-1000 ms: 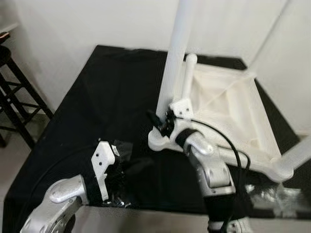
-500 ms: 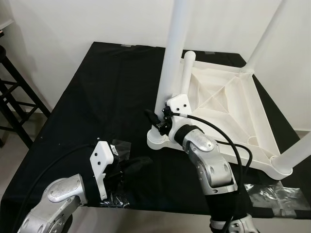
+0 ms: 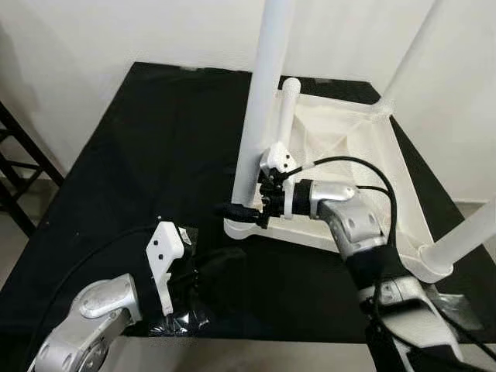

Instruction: Building children table

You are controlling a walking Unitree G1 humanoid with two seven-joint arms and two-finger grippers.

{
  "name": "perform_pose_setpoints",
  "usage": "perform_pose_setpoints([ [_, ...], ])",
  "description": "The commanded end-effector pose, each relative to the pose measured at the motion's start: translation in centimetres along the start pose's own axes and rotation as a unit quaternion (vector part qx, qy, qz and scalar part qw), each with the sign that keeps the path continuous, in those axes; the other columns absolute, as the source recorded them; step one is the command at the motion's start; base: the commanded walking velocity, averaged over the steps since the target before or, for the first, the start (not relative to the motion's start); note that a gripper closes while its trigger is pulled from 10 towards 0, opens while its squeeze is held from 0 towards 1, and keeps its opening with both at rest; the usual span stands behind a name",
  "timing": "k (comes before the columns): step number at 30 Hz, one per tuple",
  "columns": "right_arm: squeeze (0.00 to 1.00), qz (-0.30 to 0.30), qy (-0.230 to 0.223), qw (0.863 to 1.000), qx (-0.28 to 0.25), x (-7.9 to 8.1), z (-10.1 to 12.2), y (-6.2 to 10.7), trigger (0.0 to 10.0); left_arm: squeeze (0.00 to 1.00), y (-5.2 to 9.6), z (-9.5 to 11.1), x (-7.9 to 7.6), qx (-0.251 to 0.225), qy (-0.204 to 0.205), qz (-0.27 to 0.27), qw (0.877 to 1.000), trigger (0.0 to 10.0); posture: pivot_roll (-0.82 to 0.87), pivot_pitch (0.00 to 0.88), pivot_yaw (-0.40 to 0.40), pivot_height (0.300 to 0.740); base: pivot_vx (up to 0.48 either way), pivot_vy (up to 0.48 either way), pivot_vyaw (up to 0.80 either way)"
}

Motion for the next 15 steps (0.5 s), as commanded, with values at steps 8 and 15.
perform_pose_setpoints([
  [8, 0.00, 0.029, -0.018, 0.999, -0.019, 0.5, -1.5, 0.6, 0.0, 0.00, 0.1, -0.4, -0.4, 0.007, 0.006, -0.001, 1.000, 10.0, 0.04, 0.090, -0.117, 0.740, 0.000, 0.000, 0.00],
  [15, 0.00, -0.086, -0.014, 0.996, -0.023, -0.9, -2.4, 1.6, 0.0, 0.00, 0.3, -0.3, -0.3, 0.007, 0.007, -0.003, 1.000, 10.0, 0.03, 0.096, -0.119, 0.740, 0.000, 0.000, 0.00],
])
Point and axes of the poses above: a point about 5 cm out from each wrist's last joint towards the gripper, its own y axis pointing back from the gripper into the wrist, its own z axis along the axis of the wrist's last joint, x = y × z, the point moved 3 cm from there along -y, pointing out of the wrist towards the gripper, and after that the axes turned 3 degrees about -y, right-handed, at the moved point
